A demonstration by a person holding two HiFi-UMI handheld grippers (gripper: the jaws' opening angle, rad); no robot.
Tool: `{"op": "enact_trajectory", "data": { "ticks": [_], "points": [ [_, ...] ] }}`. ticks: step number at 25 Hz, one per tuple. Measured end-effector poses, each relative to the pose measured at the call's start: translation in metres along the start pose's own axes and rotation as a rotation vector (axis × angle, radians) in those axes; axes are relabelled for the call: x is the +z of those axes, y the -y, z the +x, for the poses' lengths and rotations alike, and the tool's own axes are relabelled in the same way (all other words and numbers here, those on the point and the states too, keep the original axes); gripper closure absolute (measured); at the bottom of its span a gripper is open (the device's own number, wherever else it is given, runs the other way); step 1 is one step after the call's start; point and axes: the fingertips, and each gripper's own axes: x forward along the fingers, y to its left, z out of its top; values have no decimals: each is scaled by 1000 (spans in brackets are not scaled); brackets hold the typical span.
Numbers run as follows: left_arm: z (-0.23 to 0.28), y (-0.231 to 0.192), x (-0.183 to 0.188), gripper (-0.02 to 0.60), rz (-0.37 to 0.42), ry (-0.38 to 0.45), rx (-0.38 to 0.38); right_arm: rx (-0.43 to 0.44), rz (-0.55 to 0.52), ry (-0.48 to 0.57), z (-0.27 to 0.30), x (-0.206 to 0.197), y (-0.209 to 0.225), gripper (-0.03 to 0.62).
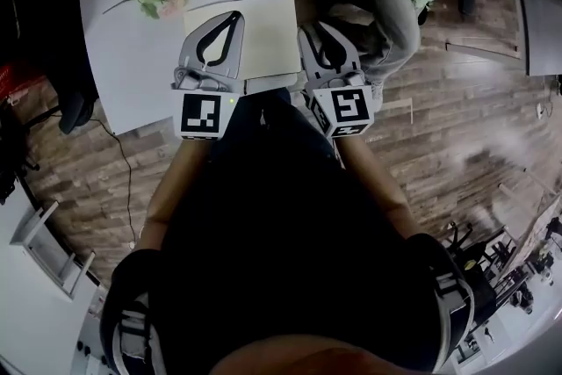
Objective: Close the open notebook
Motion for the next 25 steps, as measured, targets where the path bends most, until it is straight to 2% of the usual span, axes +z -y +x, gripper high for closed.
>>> {"op": "enact_trajectory", "data": {
  "ticks": [3,13,19,25],
  "points": [
    [5,8,-14,574,31,-5,-43,-15,-4,-44,-3,-23,4,523],
    [10,27,-51,575,26,-88,-121,-36,58,-161,-10,-80,7,522],
    [15,34,-72,575,22,-135,-155,-6,170,-254,-11,-113,3,519],
    [17,36,-88,574,4,-176,-177,3,259,-299,-10,-142,6,510]
  ]
}}
